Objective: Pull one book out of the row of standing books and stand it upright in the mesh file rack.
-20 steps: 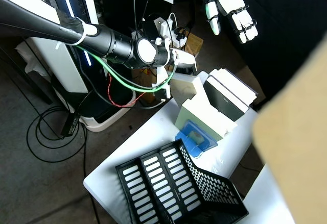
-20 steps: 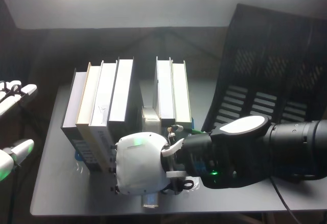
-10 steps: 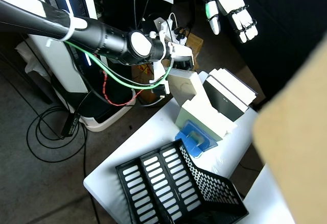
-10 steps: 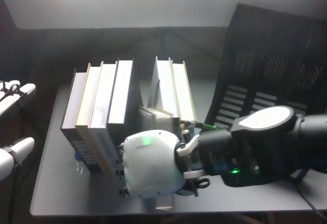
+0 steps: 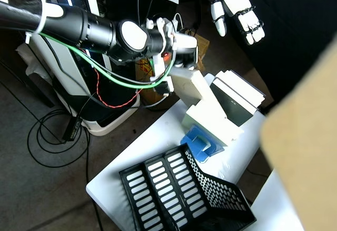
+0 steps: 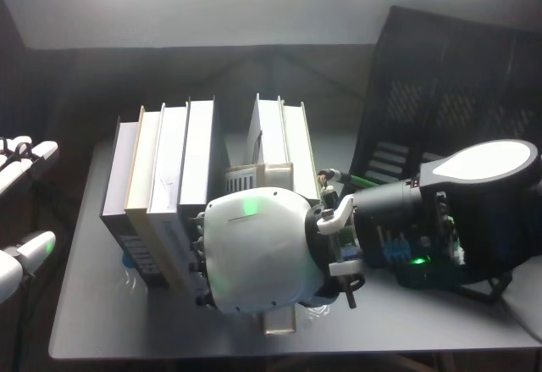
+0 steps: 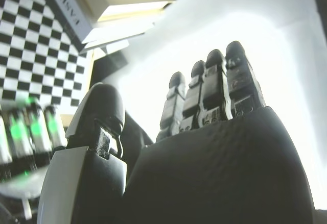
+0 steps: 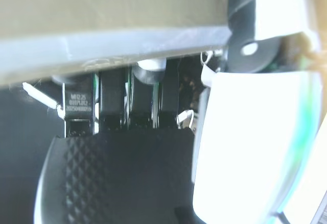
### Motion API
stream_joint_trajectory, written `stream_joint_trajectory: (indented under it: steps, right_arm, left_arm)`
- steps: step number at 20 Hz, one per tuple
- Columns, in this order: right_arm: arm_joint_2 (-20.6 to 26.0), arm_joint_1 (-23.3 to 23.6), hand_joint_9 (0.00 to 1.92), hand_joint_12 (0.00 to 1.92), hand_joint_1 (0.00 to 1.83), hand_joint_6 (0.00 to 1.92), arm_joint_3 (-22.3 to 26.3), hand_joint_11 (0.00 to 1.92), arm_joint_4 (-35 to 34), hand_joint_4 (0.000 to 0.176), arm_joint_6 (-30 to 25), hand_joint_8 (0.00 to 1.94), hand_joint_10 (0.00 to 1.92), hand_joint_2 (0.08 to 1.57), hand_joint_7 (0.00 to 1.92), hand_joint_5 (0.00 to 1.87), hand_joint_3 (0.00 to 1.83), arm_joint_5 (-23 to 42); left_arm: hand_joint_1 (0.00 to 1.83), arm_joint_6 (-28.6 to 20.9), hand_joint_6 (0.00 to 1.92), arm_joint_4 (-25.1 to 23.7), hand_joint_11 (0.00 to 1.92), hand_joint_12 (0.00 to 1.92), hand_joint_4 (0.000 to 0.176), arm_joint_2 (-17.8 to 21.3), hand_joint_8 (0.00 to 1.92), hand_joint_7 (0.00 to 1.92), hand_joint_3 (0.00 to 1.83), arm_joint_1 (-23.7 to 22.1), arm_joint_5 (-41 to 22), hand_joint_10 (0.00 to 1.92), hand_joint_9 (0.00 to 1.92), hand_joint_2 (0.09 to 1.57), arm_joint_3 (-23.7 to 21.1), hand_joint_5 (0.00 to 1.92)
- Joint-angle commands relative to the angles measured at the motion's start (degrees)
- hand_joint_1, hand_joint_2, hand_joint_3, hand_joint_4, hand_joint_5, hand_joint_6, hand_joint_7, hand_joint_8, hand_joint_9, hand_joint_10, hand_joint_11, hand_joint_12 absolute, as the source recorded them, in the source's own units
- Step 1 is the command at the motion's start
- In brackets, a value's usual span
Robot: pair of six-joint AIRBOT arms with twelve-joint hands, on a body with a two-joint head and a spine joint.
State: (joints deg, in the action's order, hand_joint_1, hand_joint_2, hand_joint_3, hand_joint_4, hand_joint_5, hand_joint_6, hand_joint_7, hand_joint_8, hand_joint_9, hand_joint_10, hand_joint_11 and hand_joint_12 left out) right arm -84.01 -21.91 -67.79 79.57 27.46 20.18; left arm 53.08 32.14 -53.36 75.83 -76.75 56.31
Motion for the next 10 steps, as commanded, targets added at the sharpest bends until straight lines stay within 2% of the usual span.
stream_joint_trajectory:
  steps: [1, 2, 3, 4, 5, 6, 7, 8, 9, 10]
  right_arm:
    - [0.89, 0.78, 1.13, 1.67, 1.28, 0.48, 0.38, 1.00, -0.04, 0.000, -1.50, 1.14, 1.39, 1.06, 1.08, 1.15, 0.02, 1.18]
    - [1.51, 1.43, 1.13, 1.52, 1.28, 0.54, 0.73, 0.95, 2.19, 0.000, -3.83, 1.06, 1.20, 1.06, 1.11, 1.14, 0.01, 1.75]
    - [2.19, 1.97, 1.14, 1.55, 1.28, 0.36, 1.14, 1.02, 3.34, 0.000, -5.46, 1.16, 1.24, 1.06, 1.06, 1.22, 0.01, 2.34]
    - [2.97, 2.63, 0.97, 1.88, 1.17, 0.85, 1.69, 0.92, 4.13, 0.000, -6.50, 1.50, 1.70, 1.07, 1.01, 1.06, 0.02, 3.01]
    - [3.82, 3.37, 0.99, 1.89, 1.18, 0.84, 2.58, 0.95, 5.14, 0.000, -7.19, 1.53, 1.71, 1.06, 1.05, 1.09, 0.01, 3.82]
    - [4.47, 4.10, 1.03, 1.88, 1.17, 0.91, 3.30, 1.03, 6.15, 0.000, -7.78, 1.64, 1.76, 1.07, 1.05, 1.05, 0.01, 4.58]
    - [4.98, 4.67, 0.94, 1.91, 1.14, 1.09, 3.81, 0.97, 6.78, 0.000, -8.30, 1.74, 1.83, 1.12, 0.93, 0.94, 0.02, 5.33]
    - [5.60, 5.28, 0.91, 1.91, 1.13, 1.13, 4.21, 0.94, 7.58, 0.000, -9.17, 1.79, 1.85, 1.14, 0.88, 0.91, 0.02, 6.21]
    - [6.16, 5.63, 0.90, 1.88, 1.13, 1.11, 4.50, 0.90, 8.01, 0.000, -9.72, 1.79, 1.84, 1.14, 0.90, 0.92, 0.01, 6.81]
    - [6.73, 5.87, 0.81, 1.88, 1.15, 1.04, 4.68, 0.79, 8.10, 0.000, -9.84, 1.72, 1.82, 1.12, 0.89, 0.96, 0.00, 7.13]
  left_arm:
    - [0.40, -0.02, 0.01, 0.20, 0.00, 0.00, 0.052, -0.04, 0.00, 0.00, 0.00, -0.08, -7.07, 0.00, 0.00, 1.48, 0.37, 0.05]
    - [0.42, -0.04, 0.00, 0.21, 0.00, 0.00, 0.053, -0.04, 0.00, 0.00, 0.00, -0.08, -7.12, 0.00, 0.00, 1.46, 0.36, 0.04]
    - [0.41, -0.04, 0.00, 0.25, 0.00, 0.00, 0.056, -0.04, 0.00, 0.00, 0.00, -0.08, -7.21, 0.00, 0.00, 1.46, 0.38, 0.03]
    - [0.38, -0.05, 0.00, 0.25, 0.00, 0.00, 0.060, -0.03, 0.00, 0.00, 0.00, -0.08, -7.29, 0.00, 0.00, 1.48, 0.41, 0.01]
    - [0.36, -0.18, 0.00, 0.25, 0.00, 0.00, 0.065, -0.03, 0.00, 0.00, 0.01, -0.08, -7.37, 0.00, 0.00, 1.49, 0.48, 0.00]
    - [0.39, -0.25, 0.01, 0.25, 0.00, 0.00, 0.054, -0.03, 0.00, 0.00, 0.00, -0.08, -7.47, 0.00, 0.00, 1.49, 0.56, 0.02]
    - [0.50, -0.28, 0.02, 0.25, 0.00, 0.00, 0.037, -0.04, 0.00, 0.00, 0.00, -0.08, -7.65, 0.00, 0.00, 1.47, 0.60, 0.06]
    - [0.54, -0.30, 0.01, 0.25, 0.00, 0.00, 0.039, -0.07, 0.00, 0.00, 0.00, -0.08, -7.84, 0.00, 0.00, 1.46, 0.63, 0.06]
    - [0.56, -0.44, 0.00, 0.25, 0.00, 0.00, 0.044, -0.19, 0.00, 0.00, 0.00, -0.09, -7.92, 0.00, 0.00, 1.47, 0.78, 0.04]
    - [0.50, -0.63, 0.00, 0.26, 0.00, 0.00, 0.046, -0.32, 0.00, 0.00, 0.00, -0.09, -7.92, 0.00, 0.00, 1.47, 0.96, 0.04]
